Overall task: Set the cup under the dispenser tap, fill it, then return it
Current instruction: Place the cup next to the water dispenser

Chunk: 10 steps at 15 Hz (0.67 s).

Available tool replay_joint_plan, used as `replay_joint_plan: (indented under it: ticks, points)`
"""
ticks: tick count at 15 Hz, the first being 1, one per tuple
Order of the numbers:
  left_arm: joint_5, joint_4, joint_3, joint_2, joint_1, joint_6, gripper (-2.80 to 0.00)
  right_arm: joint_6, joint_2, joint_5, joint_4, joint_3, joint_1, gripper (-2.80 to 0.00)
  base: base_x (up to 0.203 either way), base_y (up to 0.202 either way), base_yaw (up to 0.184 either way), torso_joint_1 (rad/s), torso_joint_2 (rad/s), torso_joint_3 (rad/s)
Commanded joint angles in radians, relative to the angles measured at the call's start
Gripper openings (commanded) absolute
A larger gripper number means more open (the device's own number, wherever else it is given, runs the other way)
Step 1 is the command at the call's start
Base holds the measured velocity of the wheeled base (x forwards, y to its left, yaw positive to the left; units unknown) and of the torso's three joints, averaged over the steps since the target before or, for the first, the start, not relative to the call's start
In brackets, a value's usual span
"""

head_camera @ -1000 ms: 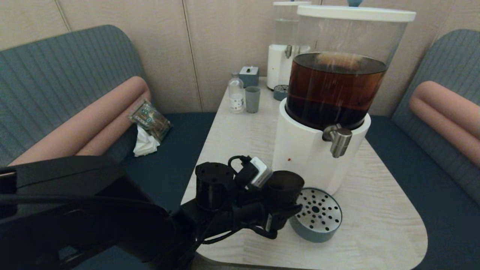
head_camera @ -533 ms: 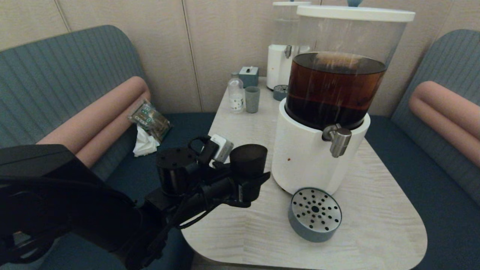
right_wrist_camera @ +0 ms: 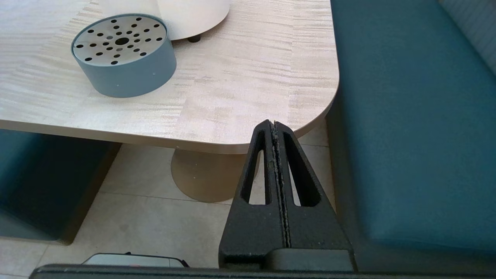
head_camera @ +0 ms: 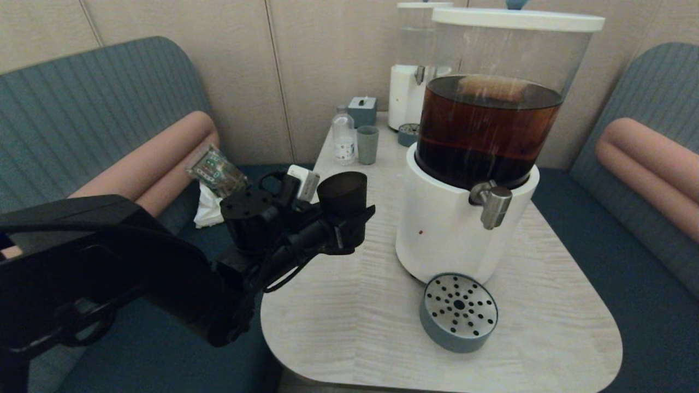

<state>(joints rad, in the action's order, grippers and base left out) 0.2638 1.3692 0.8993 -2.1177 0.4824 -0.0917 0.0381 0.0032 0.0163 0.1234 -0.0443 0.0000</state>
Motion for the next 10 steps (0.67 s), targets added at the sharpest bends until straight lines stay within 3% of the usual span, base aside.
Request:
replay_joint_plan:
  ticks: [1,6,10]
  points:
    - [-0.001,0.022,0.101,-0.102,-0.025,-0.003,-2.80,0.000,0.000,0.001,0.001,0.000,0.000,-2.80,0.000,0.000,0.000,0.000,0.00,0.000]
    - [-0.027,0.026,0.282,-0.234,-0.077,0.001,-2.80,0.000,0.000,0.001,0.001,0.000,0.000,-2.80,0.000,0.000,0.000,0.000,0.00,0.000]
    - [-0.021,-0.005,0.299,-0.255,-0.164,0.006,-2.80,0.000,0.000,0.001,0.001,0.000,0.000,-2.80,0.000,0.000,0.000,0.000,0.00,0.000]
